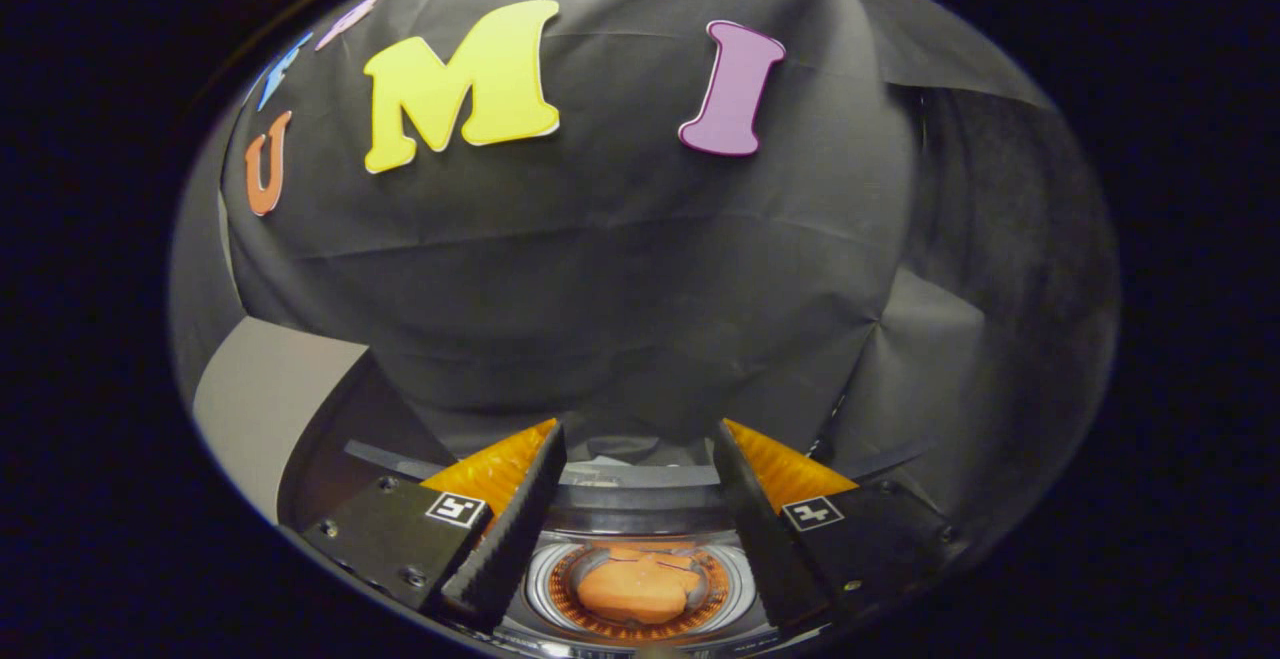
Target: Put the clothes into the washing machine and then close the washing machine lid.
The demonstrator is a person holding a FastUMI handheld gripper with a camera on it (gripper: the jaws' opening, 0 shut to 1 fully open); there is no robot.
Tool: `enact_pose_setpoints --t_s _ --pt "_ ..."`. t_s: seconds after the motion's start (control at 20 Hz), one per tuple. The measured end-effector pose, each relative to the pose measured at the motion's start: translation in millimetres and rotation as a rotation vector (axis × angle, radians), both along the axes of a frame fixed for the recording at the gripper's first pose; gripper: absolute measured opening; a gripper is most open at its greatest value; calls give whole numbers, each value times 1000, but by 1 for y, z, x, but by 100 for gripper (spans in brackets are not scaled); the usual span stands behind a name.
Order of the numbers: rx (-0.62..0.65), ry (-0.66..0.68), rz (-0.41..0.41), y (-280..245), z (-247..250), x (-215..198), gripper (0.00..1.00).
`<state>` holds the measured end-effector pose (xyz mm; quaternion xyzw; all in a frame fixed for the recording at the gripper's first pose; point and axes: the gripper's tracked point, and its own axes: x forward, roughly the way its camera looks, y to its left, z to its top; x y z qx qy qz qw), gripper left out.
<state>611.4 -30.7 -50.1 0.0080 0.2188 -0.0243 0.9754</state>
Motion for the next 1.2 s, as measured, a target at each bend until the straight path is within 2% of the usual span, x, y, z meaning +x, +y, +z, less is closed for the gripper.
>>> enact_pose_setpoints --t_s 0.75,1.05,1.2 --pt "12 11 -5 1 -40 -71 93" --pt "15 154 -26 -4 -100 -112 93" --pt "33 184 -49 -10 -118 -129 93"
